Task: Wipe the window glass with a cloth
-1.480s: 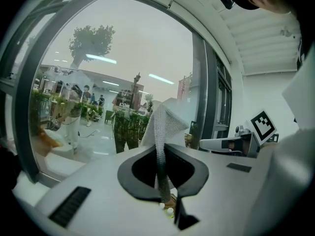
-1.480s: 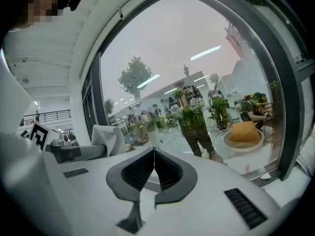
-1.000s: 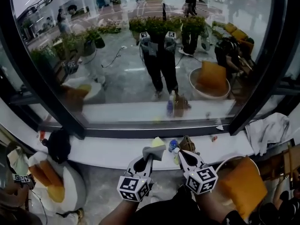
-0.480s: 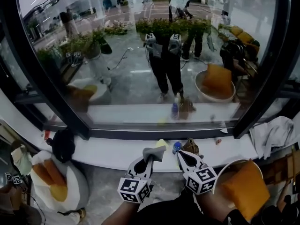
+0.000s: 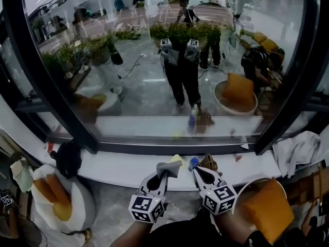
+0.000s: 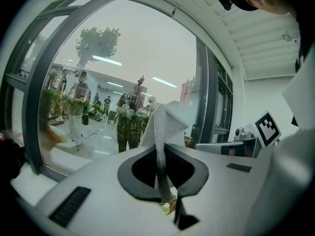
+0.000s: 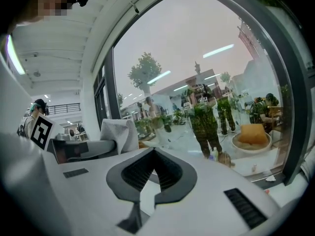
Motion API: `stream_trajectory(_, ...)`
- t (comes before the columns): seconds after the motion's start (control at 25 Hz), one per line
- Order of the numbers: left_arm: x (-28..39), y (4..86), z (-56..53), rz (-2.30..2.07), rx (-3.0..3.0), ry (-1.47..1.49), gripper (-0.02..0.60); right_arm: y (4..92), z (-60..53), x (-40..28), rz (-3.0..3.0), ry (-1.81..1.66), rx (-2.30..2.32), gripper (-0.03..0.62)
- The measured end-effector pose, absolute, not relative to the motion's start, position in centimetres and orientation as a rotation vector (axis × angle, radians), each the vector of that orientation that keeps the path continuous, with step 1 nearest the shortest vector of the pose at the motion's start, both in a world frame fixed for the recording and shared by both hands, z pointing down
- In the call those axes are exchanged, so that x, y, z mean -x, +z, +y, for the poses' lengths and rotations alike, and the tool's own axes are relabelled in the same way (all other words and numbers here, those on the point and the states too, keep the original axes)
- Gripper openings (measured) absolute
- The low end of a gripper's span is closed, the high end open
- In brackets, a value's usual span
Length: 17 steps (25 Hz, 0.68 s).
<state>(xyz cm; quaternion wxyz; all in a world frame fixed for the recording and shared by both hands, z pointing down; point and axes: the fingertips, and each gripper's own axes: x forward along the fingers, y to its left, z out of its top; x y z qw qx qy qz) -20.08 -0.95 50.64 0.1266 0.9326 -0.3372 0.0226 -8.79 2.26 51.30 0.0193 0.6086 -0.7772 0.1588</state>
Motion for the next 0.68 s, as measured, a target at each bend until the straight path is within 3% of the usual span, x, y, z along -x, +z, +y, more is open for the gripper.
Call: stream_trajectory(0.68,20.8,49.9,0.5,-0.983,-2.734,0.056,0.017,50.1,3.3,9.8,-2.430,0.465,-1.870,0.028)
